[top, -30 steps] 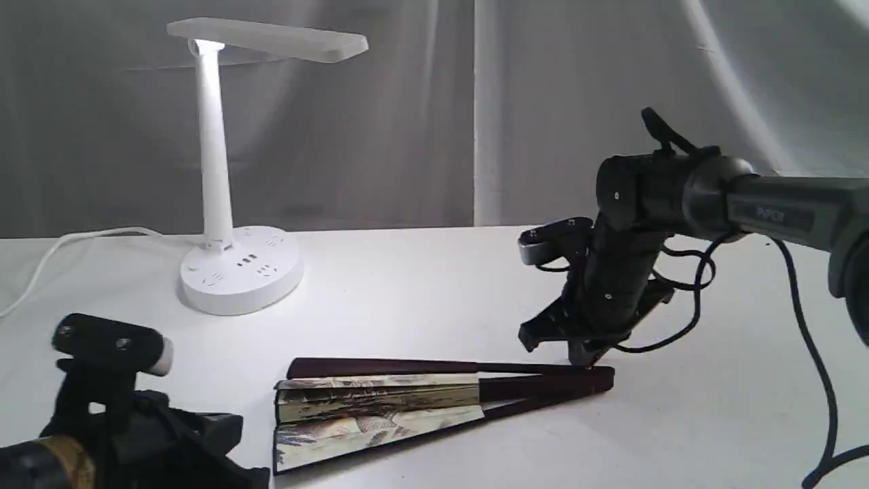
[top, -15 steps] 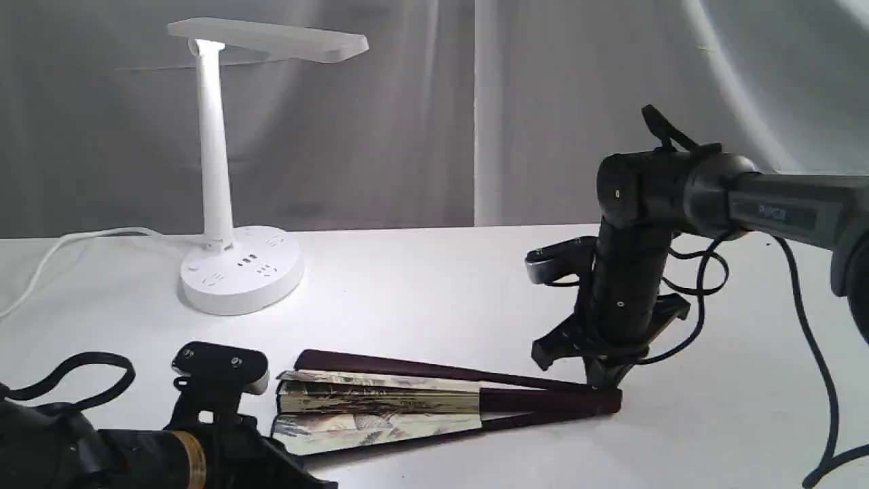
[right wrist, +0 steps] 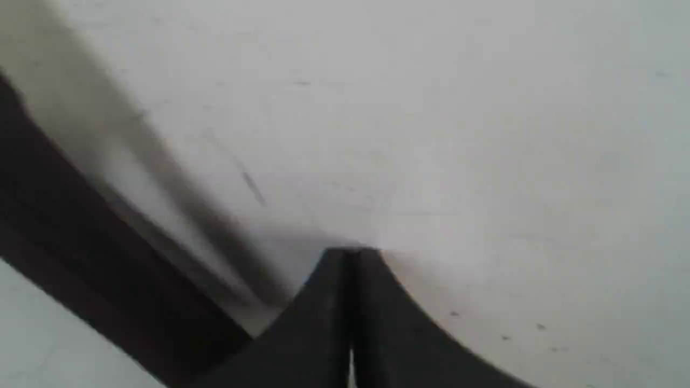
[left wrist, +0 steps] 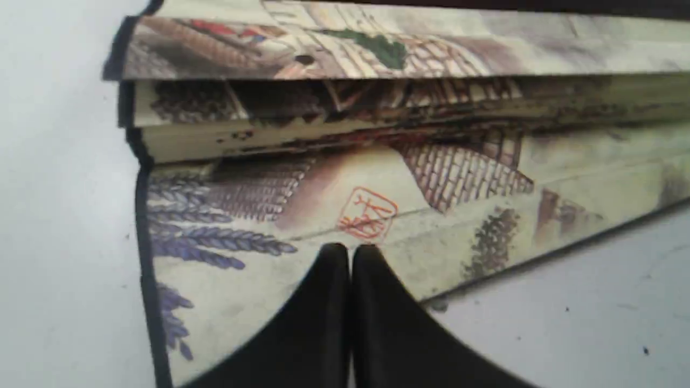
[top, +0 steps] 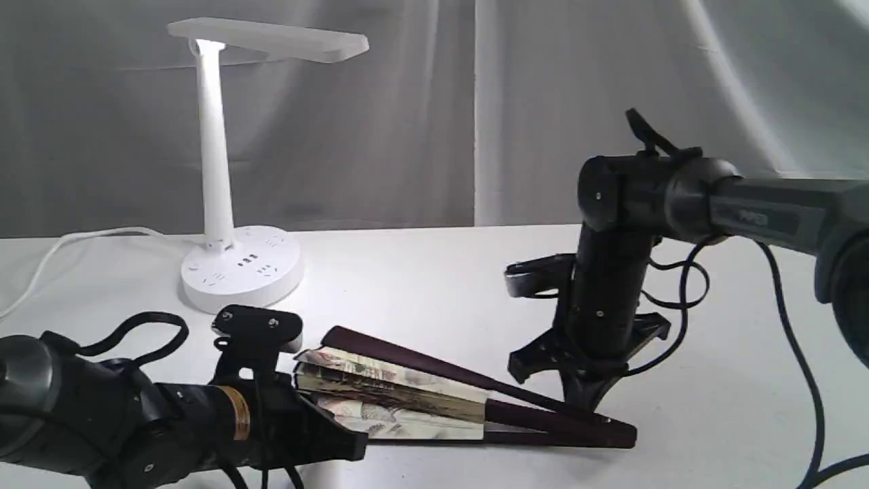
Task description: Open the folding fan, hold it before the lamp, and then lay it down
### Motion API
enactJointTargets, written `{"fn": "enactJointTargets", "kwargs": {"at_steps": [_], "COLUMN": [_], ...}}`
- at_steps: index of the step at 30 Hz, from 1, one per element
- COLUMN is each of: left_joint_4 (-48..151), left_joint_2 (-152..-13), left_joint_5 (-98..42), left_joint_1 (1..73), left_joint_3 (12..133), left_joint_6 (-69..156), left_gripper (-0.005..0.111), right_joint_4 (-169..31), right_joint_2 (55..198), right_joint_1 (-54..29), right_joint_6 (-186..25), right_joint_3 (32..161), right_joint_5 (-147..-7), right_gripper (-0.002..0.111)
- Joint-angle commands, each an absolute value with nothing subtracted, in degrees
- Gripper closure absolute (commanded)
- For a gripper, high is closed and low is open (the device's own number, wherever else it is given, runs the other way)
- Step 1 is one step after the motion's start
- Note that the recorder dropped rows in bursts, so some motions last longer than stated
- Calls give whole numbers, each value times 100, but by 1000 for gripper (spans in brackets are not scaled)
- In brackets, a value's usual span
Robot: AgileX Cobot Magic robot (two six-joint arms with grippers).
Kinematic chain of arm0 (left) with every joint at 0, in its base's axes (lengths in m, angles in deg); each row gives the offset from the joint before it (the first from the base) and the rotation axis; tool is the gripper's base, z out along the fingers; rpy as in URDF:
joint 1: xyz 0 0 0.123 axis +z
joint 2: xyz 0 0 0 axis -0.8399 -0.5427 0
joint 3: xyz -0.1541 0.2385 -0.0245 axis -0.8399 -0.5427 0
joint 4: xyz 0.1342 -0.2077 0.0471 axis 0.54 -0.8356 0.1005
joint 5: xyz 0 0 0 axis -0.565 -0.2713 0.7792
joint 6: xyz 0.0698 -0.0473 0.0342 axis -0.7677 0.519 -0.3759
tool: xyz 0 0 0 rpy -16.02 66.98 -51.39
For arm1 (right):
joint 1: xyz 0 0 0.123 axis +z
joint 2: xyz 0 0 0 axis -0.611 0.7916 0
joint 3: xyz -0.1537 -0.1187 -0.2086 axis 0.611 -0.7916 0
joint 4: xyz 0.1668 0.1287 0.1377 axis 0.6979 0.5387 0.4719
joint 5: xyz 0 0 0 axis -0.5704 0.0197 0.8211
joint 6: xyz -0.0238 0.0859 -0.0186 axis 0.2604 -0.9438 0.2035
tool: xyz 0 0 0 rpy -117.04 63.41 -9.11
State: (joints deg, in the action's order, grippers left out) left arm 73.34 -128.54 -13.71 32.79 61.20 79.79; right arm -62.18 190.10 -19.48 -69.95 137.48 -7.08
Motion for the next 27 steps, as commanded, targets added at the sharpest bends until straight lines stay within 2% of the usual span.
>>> {"fn": "enactJointTargets", "kwargs": {"at_steps": [1,11,20,27], "left_joint_4": [7349,7349,7349,7349], "left_joint_2": [-12993,-13002,-13008,-13008], "left_joint_5": [-1589,-1927,-2047,-3454], "left_joint_1": [3255,3410,3513,3133], "left_joint_3": [6263,6894,7536,7552], "left_joint_6": [7853,7729,7838,7772], "left_gripper": [107,107,107,107], "right_joint_4": [-6291,-6480,-6482,-7067], "right_joint_2": [18959,18698,17854,17463], "right_joint_1": [-1634,-1156,-1090,-1243], "right_joint_6": [-7097,-7643,-8211,-8574], "right_joint_3": [13742,13450,11862,11070], "right_joint_5": [-670,-670,-670,-1524], "right_gripper": [108,108,108,108]}}
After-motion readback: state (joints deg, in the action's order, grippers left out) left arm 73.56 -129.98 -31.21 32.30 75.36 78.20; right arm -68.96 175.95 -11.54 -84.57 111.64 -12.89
